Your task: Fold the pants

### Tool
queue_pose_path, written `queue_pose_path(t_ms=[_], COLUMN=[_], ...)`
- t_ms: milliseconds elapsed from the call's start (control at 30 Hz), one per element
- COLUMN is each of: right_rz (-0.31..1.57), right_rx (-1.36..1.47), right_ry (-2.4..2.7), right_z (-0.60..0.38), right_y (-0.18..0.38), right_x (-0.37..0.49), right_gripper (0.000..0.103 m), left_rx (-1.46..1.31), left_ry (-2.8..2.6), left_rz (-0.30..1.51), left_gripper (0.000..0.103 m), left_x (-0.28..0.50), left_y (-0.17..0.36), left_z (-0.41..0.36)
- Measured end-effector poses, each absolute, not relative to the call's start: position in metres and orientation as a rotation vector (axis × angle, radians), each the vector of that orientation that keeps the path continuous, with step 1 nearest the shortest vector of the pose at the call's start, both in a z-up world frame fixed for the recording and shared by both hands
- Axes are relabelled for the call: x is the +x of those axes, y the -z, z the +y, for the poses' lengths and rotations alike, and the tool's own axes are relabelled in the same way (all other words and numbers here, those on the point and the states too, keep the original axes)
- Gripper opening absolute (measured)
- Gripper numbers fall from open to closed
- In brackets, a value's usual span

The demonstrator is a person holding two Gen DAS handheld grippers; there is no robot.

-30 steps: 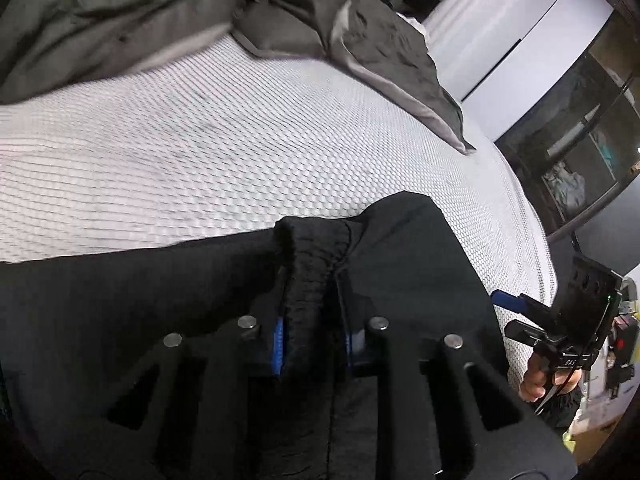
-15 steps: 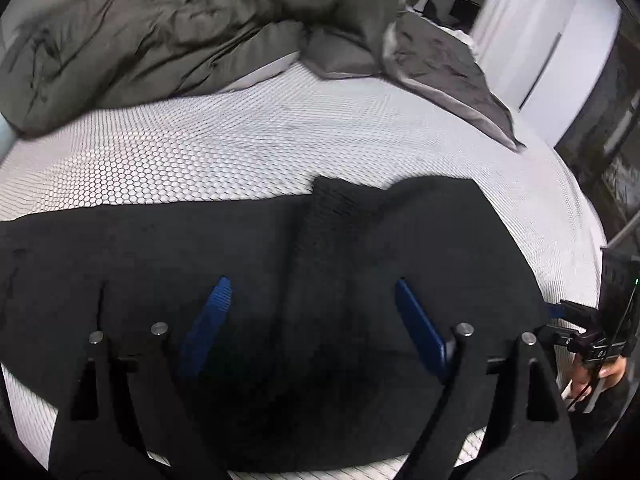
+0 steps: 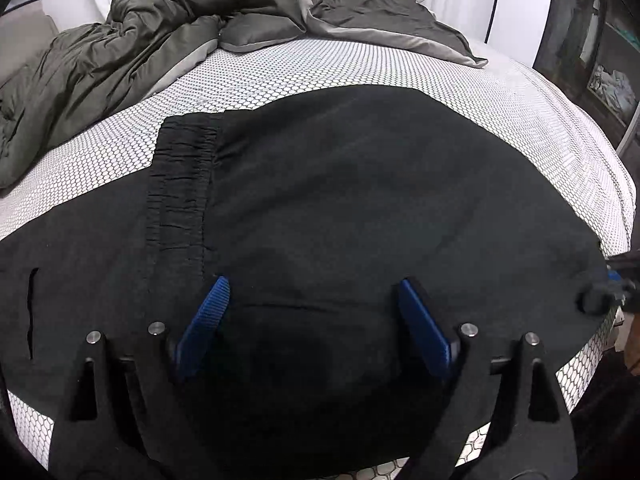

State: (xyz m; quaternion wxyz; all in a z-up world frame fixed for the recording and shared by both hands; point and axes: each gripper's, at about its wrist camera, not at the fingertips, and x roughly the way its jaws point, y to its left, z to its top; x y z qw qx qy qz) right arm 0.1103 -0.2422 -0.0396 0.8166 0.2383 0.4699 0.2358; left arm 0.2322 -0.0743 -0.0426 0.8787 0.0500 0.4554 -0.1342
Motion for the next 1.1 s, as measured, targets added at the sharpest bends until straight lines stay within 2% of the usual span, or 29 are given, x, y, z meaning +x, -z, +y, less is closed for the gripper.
queue_pose_path(t_ms=[133,200,267,367,400,467,567,700,733,800,833,867,967,1100], right_rz=[1.067,1.05,1.022,1.004,1.009,1.022,1.047,1.062,1.066,1.054,1.04,1.013,0.935,0.966], right_rx=[0.452,0.481,0.485,0.54,0.548,0.56,0.508,0.46,0.443,0.436,0.438,0.443,0.511,0.556], right_ry=[-0.464,-0.466,-0.458,-0.461,-0.434,-0.417,-0.432,-0.495,-0.501,-0.511,-0.505,-0.48,-0.406,-0.353], right_z=[-0.234,-0.239,-0.243,-0.241,-0.239,-0.24,-0.233,-0.225,-0.224,-0.227,-0.23,-0.236,-0.259,-0.261], right_y=[0.05,0.046,0.039,0.039,0.043,0.05,0.054,0.051,0.05,0.043,0.04,0.034,0.022,0.031], right_x=[0.104,0.1,0.098,0.107,0.113,0.117,0.115,0.099,0.097,0.093,0.091,0.09,0.089,0.11], right_gripper=[0.018,0.027,0.049,0.05,0.048,0.019,0.008,0.007,0.009,0.023,0.04,0.05,0.05,0.05], left_rx=[0.131,0.115,0.102,0.116,0.116,0.118,0.152,0.142,0.136,0.148,0.161,0.172,0.215,0.423], left_ry=[0.266,0.312,0.375,0.448,0.454,0.47,0.44,0.416,0.409,0.4,0.414,0.431,0.506,0.497], left_rz=[0.941,0.913,0.885,0.881,0.899,0.96,1.006,0.996,0.99,0.96,0.934,0.905,0.892,0.871], left_gripper=[0.085,0.085,0.085,0.085,0.085,0.085,0.084,0.084,0.084,0.084,0.084,0.085,0.088,0.088], left_x=[0.234,0.229,0.232,0.252,0.259,0.272,0.279,0.285,0.283,0.272,0.262,0.25,0.218,0.195], left_y=[0.043,0.031,0.018,0.007,0.009,0.02,0.035,0.039,0.037,0.03,0.026,0.022,0.024,0.046], left_z=[-0.079,-0.088,-0.101,-0.148,-0.162,-0.185,-0.203,-0.201,-0.198,-0.19,-0.186,-0.184,-0.192,-0.217])
